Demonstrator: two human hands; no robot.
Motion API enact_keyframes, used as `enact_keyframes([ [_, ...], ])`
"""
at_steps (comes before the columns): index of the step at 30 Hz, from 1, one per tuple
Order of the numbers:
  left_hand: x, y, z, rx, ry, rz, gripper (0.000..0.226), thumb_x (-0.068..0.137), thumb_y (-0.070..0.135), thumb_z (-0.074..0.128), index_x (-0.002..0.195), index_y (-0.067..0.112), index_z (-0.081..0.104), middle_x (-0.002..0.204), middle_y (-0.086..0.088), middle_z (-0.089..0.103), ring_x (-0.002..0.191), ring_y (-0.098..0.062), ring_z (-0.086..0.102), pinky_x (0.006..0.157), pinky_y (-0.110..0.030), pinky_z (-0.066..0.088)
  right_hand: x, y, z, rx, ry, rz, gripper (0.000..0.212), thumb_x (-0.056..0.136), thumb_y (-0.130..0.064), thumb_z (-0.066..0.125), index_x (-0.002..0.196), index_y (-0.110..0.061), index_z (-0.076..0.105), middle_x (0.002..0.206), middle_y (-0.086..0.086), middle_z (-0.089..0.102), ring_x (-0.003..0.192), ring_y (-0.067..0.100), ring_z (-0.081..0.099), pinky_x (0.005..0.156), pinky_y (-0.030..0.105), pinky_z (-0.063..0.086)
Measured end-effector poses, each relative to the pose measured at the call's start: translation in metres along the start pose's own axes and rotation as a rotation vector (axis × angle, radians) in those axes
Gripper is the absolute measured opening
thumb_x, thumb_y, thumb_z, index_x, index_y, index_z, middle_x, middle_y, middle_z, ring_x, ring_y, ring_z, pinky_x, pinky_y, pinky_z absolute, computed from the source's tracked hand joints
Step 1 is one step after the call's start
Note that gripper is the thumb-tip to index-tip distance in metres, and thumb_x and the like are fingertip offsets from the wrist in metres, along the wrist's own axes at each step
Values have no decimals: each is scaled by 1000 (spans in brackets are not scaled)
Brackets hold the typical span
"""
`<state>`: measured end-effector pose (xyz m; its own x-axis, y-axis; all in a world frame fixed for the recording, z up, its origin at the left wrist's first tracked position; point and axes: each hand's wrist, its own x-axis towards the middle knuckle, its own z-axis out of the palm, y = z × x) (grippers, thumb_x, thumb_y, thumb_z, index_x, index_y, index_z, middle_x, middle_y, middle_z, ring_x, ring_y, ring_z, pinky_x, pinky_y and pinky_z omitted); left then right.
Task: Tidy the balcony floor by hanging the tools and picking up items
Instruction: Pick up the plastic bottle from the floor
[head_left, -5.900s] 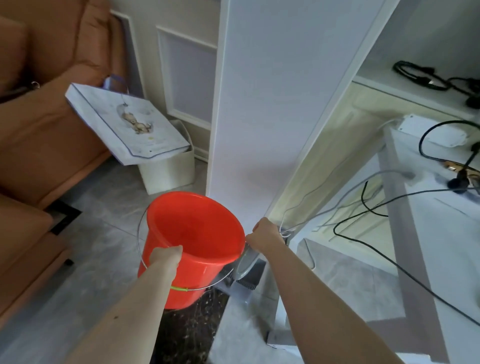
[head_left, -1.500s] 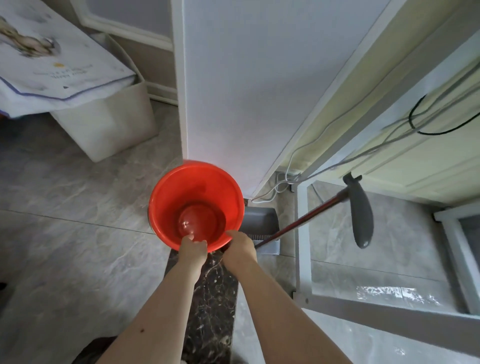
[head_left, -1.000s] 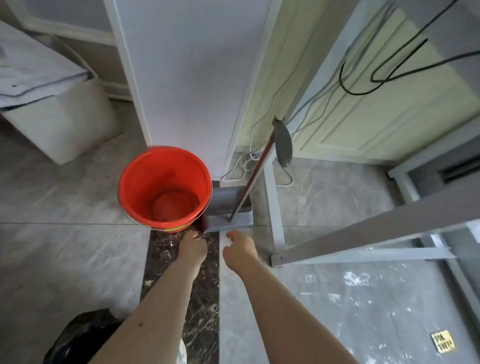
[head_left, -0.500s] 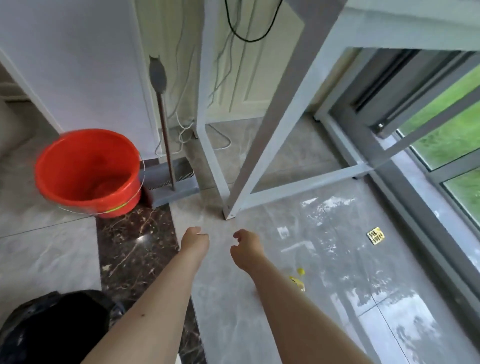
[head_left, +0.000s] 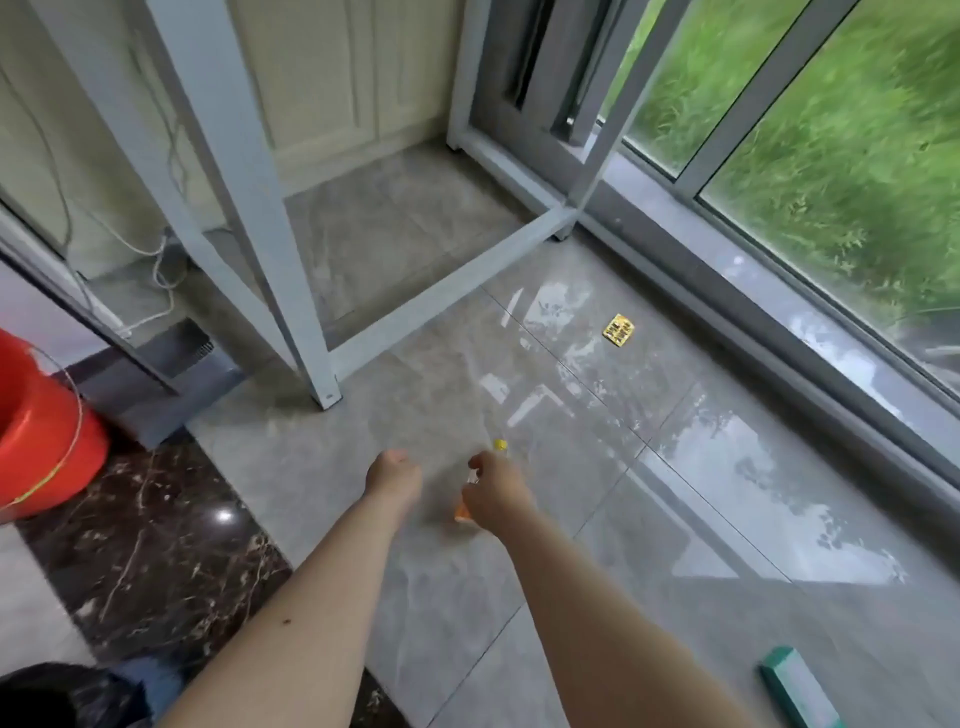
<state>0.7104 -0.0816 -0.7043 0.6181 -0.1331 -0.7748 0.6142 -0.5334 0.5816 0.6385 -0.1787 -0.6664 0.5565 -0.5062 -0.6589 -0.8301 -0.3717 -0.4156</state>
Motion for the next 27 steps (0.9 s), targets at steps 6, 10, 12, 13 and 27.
enact_keyframes([
  [6,-9,11,68,94,-51,42,38,88,0,46,124,1,56,129,-24,56,106,-28,57,88,-34,47,7,58,-34,114,59,83,45,85,-3,50,129,-9,53,133,14,56,119,31,56,92,31,47],
  [10,-6,12,105,138,-94,40,34,89,4,49,123,6,55,127,-25,57,104,-32,62,83,-39,53,18,91,-44,169,85,135,41,88,-3,48,128,-7,55,131,12,59,122,28,54,98,29,42],
  [12,5,11,119,164,-101,12,39,91,9,49,130,6,50,129,-22,56,117,-34,56,94,-40,49,28,102,-45,193,76,171,41,88,-4,48,129,-6,54,132,12,58,122,27,54,97,30,43],
  [13,12,9,124,168,-105,3,37,92,10,49,128,5,51,128,-21,56,118,-34,56,94,-39,48,33,107,-45,203,67,190,41,89,-5,48,130,-7,52,132,12,57,122,27,54,97,30,43],
  [27,111,-10,171,381,-141,-18,51,91,5,46,141,6,40,145,-13,45,130,-29,46,106,-36,39,131,146,-19,379,41,367,50,91,-5,47,140,-12,44,143,8,49,129,25,50,100,28,43],
])
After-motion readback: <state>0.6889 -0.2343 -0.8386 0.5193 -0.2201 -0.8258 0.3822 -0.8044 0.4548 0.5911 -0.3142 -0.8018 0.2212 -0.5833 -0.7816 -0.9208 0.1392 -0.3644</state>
